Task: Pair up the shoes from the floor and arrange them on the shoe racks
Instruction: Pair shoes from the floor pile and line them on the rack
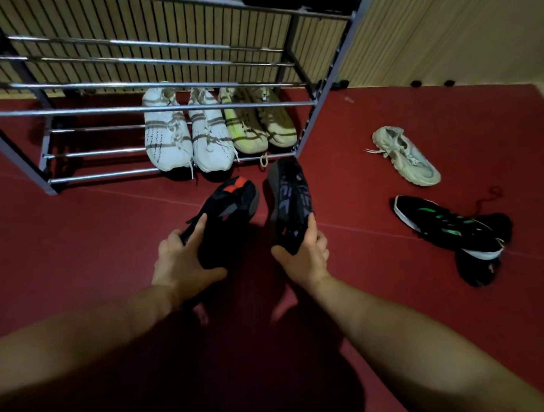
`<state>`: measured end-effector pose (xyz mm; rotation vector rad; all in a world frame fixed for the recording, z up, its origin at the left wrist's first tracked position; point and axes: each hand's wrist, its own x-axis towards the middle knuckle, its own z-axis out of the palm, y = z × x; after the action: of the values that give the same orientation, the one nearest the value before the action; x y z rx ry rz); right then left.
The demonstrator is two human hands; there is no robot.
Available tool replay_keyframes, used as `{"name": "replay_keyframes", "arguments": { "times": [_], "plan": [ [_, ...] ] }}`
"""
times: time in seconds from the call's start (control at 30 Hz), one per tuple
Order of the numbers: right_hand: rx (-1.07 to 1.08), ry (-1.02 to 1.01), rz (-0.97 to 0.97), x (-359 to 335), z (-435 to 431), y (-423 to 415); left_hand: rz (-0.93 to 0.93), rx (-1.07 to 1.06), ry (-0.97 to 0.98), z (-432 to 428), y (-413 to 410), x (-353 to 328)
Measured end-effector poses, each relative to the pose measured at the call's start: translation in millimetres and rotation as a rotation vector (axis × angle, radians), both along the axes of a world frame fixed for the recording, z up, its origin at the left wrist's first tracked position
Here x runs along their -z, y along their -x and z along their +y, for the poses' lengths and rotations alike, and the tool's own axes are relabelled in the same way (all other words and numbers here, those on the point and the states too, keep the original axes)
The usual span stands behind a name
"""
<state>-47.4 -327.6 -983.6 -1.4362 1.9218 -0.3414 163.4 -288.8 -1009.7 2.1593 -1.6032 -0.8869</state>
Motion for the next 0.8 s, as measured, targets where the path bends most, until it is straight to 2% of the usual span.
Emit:
{"name": "replay_keyframes", "arguments": {
  "times": [0.13, 0.53, 0.8],
  "plan": [
    [0.084, 0.11, -0.016, -26, -3, 25, -0.019, 0.099, 0.103, -14, 20, -21],
    [0.346, 0.418, 0.01, -91, -17, 77, 0.054, 0.211, 0.352, -58, 76, -96],
    [0.269, 0.658, -0.022, -138, -41, 77, 0.081, 0.217, 0.612, -75, 88, -152]
  ]
}}
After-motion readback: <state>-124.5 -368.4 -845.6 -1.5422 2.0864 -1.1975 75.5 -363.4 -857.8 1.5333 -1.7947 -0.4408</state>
